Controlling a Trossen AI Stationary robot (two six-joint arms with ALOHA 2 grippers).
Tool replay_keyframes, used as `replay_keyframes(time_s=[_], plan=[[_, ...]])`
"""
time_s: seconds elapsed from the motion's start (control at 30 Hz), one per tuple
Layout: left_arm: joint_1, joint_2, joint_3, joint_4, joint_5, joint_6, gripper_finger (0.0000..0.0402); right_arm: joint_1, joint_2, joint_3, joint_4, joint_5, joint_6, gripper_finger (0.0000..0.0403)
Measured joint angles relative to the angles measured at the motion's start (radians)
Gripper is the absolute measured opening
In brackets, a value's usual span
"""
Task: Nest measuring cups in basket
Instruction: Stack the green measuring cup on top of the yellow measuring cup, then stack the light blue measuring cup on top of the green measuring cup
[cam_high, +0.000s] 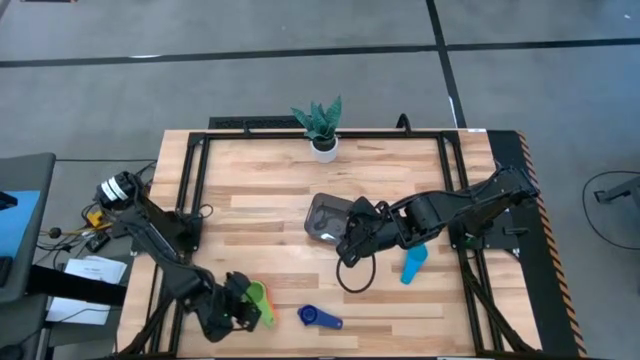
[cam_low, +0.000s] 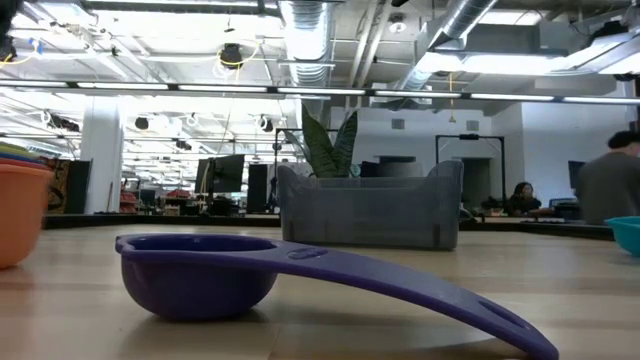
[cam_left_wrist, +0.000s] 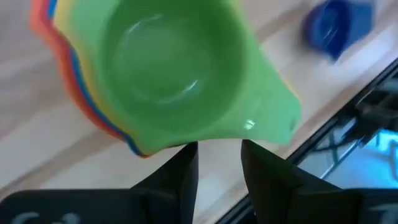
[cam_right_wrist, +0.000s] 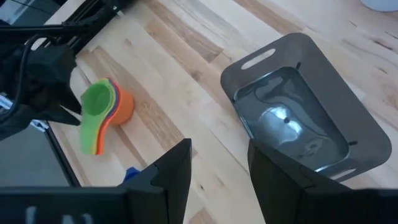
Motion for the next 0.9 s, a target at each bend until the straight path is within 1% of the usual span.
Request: replay_keyframes(time_s=[0.17, 0.27, 0.37, 0.43, 0.53, 0.6, 0.67, 0.73, 0.8, 0.9], plan=[[0.037, 0.000, 0.030, 0.004, -0.006, 0.049, 0.0109, 0.000, 0.000, 0.000, -0.007, -0.005, -0.013, 0.0182], [0.037, 0.000, 0.030, 0.001, 0.026, 0.044, 0.0109, 0.001, 0.000, 0.000, -0.030, -0.014, -0.015, 0.0180], [0.017, -0.002, 0.030, 0.001, 0.072, 0.016, 0.0109, 0.017, 0.000, -0.002, -0.117, -0.036, 0.006, 0.0177], [-0.009, -0.016, 0.037, -0.008, 0.070, -0.009, 0.0109, 0.034, -0.002, -0.029, -0.203, -0.040, 0.050, 0.0177], [-0.042, -0.046, 0.077, -0.055, 0.002, -0.024, 0.0109, 0.062, -0.005, -0.120, -0.350, -0.079, 0.180, 0.0177], [-0.048, -0.066, 0.112, -0.131, -0.050, -0.014, 0.0109, 0.078, -0.023, -0.208, -0.380, -0.118, 0.262, 0.0178], [-0.035, -0.076, 0.145, -0.211, -0.091, 0.019, 0.0109, 0.094, -0.057, -0.318, -0.336, -0.163, 0.328, 0.0178], [-0.003, -0.087, 0.175, -0.267, -0.108, 0.079, 0.0109, 0.105, -0.091, -0.430, -0.239, -0.213, 0.376, 0.0176], [0.034, -0.091, 0.199, -0.287, -0.110, 0.161, 0.0109, 0.111, -0.129, -0.538, -0.139, -0.257, 0.422, 0.0174], [0.094, -0.102, 0.219, -0.304, -0.110, 0.267, 0.0109, 0.123, -0.198, -0.661, -0.051, -0.290, 0.500, 0.0172]])
